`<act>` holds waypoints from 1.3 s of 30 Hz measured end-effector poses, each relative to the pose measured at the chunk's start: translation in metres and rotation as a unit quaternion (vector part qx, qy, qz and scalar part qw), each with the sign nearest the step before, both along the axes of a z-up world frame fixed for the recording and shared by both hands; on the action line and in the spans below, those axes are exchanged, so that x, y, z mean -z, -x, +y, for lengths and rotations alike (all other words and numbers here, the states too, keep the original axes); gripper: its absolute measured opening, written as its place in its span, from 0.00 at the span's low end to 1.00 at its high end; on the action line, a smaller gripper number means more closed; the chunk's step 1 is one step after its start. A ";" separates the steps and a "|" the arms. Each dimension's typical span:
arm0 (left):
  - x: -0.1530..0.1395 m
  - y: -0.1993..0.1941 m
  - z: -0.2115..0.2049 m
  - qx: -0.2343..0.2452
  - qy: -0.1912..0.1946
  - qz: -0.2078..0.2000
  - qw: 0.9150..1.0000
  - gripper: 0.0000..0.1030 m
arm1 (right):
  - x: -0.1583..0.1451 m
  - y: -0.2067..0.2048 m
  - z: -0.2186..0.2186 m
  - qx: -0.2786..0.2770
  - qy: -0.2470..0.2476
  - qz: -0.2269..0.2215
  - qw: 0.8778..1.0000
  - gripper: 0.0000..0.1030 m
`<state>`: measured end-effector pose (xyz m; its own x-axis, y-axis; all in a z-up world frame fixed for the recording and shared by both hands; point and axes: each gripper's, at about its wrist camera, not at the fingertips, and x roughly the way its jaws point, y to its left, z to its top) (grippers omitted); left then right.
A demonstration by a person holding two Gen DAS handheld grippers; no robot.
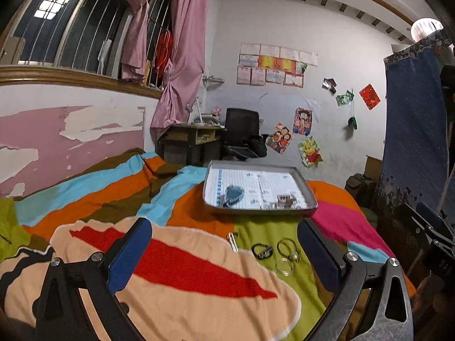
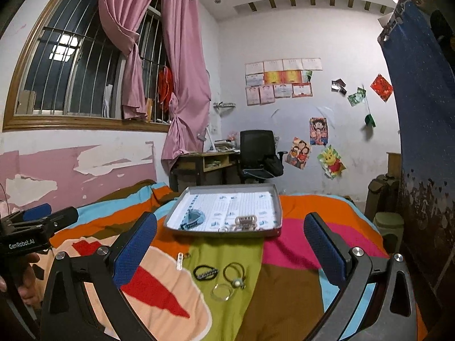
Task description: Organize jewelry
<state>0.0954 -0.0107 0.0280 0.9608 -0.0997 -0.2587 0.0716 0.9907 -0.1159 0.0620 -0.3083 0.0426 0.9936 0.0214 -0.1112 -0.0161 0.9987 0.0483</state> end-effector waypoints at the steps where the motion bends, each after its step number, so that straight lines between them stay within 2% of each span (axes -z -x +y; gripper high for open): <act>1: 0.002 0.003 0.000 0.002 0.000 0.005 1.000 1.00 | 0.002 0.004 0.000 0.000 -0.003 0.005 1.000 0.99; 5: 0.012 0.009 0.003 0.008 0.001 0.028 1.000 1.00 | 0.012 0.015 0.001 0.002 -0.017 0.029 0.999 0.99; 12: 0.018 0.007 0.003 0.021 0.009 0.037 0.999 1.00 | 0.033 0.011 -0.003 0.010 -0.032 0.079 0.996 0.99; 20: 0.015 -0.014 -0.001 0.017 0.005 0.031 0.999 1.00 | 0.036 -0.008 -0.002 0.012 -0.032 0.093 0.995 0.99; 31: 0.003 -0.075 -0.006 0.016 0.011 0.020 1.000 1.00 | 0.012 -0.047 0.001 0.010 -0.002 0.070 0.997 0.99; 39: 0.022 -0.141 -0.009 0.015 -0.001 0.052 0.999 1.00 | -0.002 -0.110 -0.010 0.013 0.004 0.062 0.998 0.99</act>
<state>0.2363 -0.0200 0.0062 0.9257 -0.1269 -0.3562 0.0884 0.9885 -0.1225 0.1722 -0.3182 0.0446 0.9723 -0.0058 -0.2335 0.0158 0.9990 0.0411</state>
